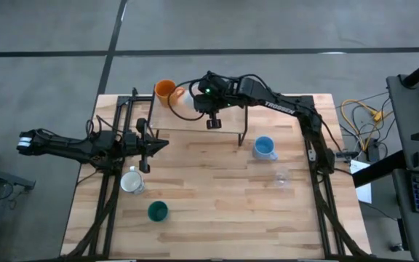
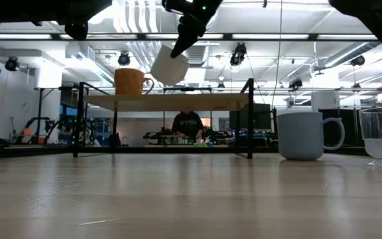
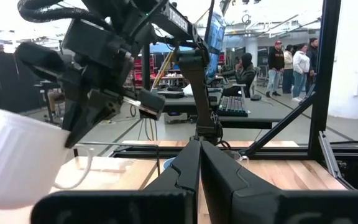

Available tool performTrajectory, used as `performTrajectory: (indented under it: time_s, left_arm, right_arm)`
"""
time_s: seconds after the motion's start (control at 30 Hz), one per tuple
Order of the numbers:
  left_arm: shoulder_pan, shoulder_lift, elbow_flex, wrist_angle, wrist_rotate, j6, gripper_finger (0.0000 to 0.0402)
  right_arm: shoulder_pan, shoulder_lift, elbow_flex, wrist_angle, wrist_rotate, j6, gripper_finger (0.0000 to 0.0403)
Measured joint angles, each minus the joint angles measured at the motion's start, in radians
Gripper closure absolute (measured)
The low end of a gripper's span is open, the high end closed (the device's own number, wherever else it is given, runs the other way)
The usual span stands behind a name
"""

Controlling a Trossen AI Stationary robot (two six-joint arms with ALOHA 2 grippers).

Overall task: Stack small to large cups/mugs on shelf
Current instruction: Put the white mug on the shelf

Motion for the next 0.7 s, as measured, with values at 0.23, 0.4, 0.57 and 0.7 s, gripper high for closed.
performTrajectory:
  time_s: [0.23,0.4,0.57,0.7]
  left_arm:
    - [0.000,0.000,0.000,-0.005,0.000,0.000,0.0402]
    - [0.000,0.000,0.000,-0.007,0.000,-0.001,0.0402]
    - [0.000,0.000,0.000,-0.007,0.000,-0.002,0.0402]
    - [0.000,0.000,0.000,-0.007,0.000,-0.005,0.0402]
  right_arm:
    - [-0.001,0.037,0.020,-0.014,-0.001,0.002,0.0394]
    - [-0.002,0.038,0.021,-0.029,0.000,0.010,0.0394]
    - [-0.005,0.038,0.021,-0.043,0.000,0.024,0.0394]
    - [-0.008,0.038,0.019,-0.063,-0.001,0.042,0.0394]
